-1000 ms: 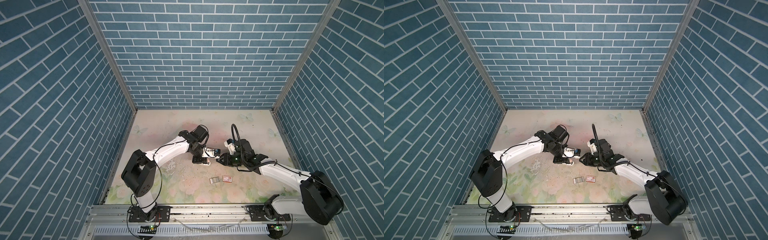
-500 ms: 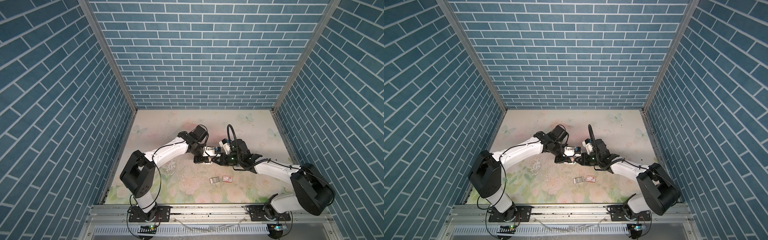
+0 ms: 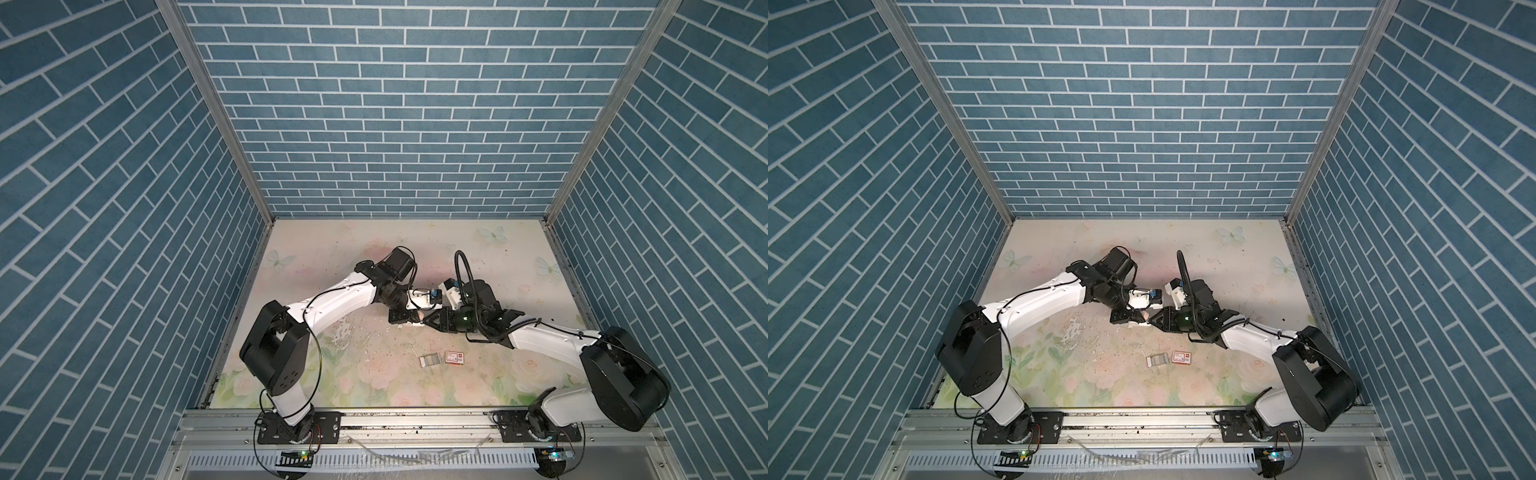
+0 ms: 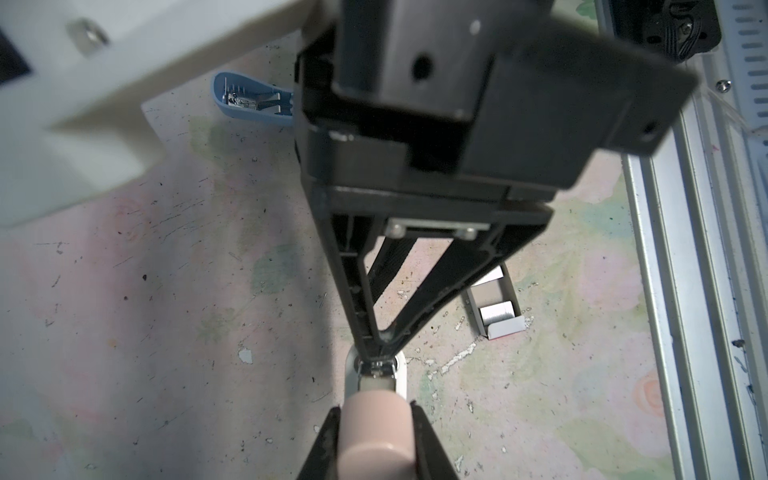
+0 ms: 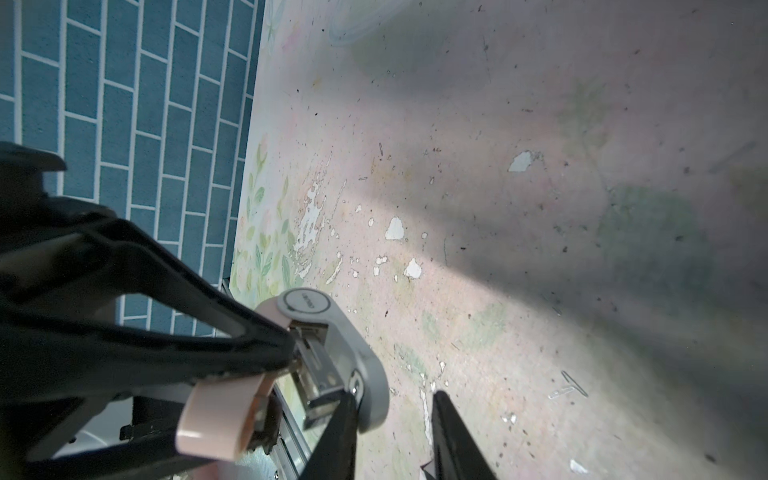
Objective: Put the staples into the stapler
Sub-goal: 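Grip the staple remover with the right gripper while the left gripper holds it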
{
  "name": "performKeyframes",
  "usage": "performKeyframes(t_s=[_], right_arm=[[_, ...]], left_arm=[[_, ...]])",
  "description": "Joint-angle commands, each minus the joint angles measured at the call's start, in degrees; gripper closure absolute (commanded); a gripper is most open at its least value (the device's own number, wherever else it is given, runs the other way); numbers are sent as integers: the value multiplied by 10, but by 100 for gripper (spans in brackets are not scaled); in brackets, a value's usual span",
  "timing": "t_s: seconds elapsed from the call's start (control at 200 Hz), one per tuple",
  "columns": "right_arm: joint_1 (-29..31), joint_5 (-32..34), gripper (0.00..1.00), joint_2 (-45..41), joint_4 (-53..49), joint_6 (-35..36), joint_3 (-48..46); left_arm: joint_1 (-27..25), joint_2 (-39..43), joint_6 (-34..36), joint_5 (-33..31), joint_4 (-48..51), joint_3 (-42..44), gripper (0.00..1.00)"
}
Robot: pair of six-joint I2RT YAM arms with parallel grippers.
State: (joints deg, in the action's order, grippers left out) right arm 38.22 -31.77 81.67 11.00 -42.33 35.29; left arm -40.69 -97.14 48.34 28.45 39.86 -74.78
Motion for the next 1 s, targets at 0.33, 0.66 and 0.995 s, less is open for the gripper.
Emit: performKeyframes(t_s=[0.33,0.66,0.995], right_arm=[[9,9,69,33,92,-45,-27],[19,5,69,68,154,-67,-31],[21,79,62,-22,101,-39,-74]], left_arm=[[3,10,-54,57,-21,-42,93],[10,6,-95,71,-51,-44,93],[60,2,-121,123,-56,-43,93]])
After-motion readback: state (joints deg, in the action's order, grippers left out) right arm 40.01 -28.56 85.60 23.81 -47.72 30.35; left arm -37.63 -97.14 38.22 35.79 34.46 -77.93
